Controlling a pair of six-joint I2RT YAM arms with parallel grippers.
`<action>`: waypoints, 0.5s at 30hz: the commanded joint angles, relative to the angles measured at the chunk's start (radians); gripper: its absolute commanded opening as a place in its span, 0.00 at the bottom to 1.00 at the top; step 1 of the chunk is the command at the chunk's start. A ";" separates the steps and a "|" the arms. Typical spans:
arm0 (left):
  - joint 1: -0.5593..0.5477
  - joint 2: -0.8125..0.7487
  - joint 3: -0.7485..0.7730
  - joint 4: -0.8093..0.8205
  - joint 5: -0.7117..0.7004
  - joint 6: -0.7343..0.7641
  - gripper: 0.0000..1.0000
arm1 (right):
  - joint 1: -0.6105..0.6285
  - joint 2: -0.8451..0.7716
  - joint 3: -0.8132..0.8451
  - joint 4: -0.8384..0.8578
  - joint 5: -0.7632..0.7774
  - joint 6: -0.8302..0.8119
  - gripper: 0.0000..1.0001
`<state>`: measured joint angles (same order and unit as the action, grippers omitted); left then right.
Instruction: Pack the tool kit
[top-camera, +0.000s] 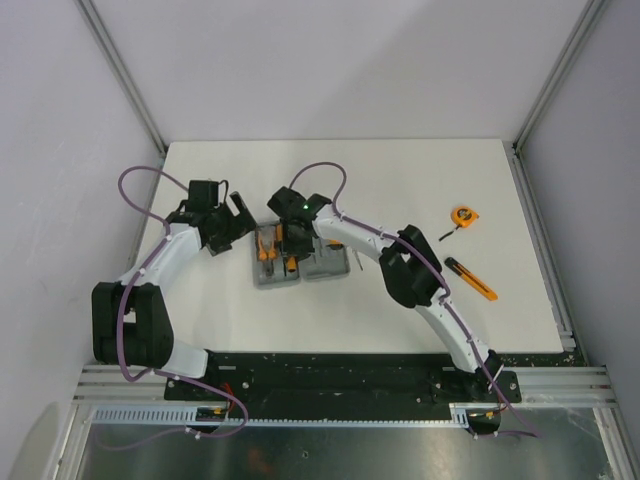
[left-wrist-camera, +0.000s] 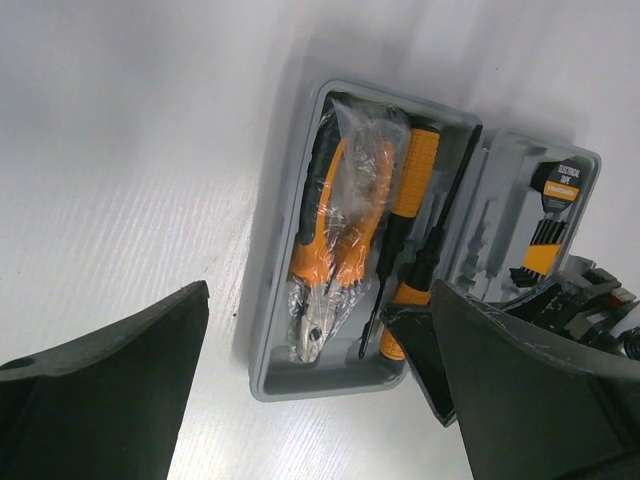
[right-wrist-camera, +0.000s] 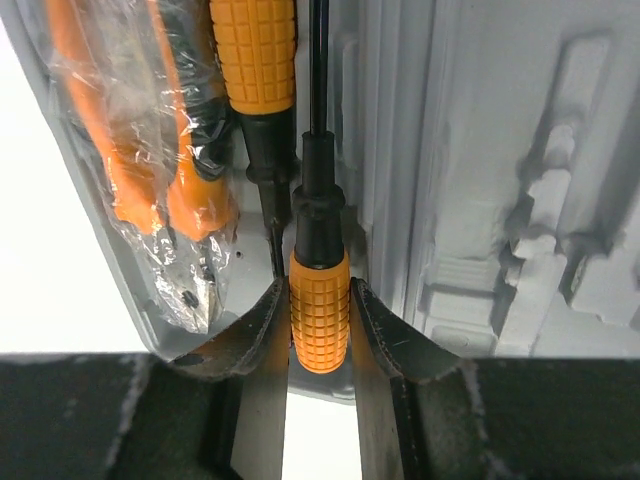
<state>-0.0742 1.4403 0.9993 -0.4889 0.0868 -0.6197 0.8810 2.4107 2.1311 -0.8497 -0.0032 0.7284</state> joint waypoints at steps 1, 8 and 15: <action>0.009 -0.019 0.019 0.023 0.013 0.011 0.96 | 0.026 0.009 0.047 -0.136 0.140 -0.026 0.16; 0.009 -0.016 0.019 0.030 0.018 0.010 0.96 | 0.046 0.005 0.046 -0.159 0.188 -0.029 0.31; 0.009 -0.016 0.019 0.030 0.025 0.010 0.96 | 0.046 -0.033 0.057 -0.135 0.206 -0.041 0.51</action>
<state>-0.0738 1.4403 0.9993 -0.4877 0.0921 -0.6197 0.9287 2.4111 2.1571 -0.9447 0.1448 0.7025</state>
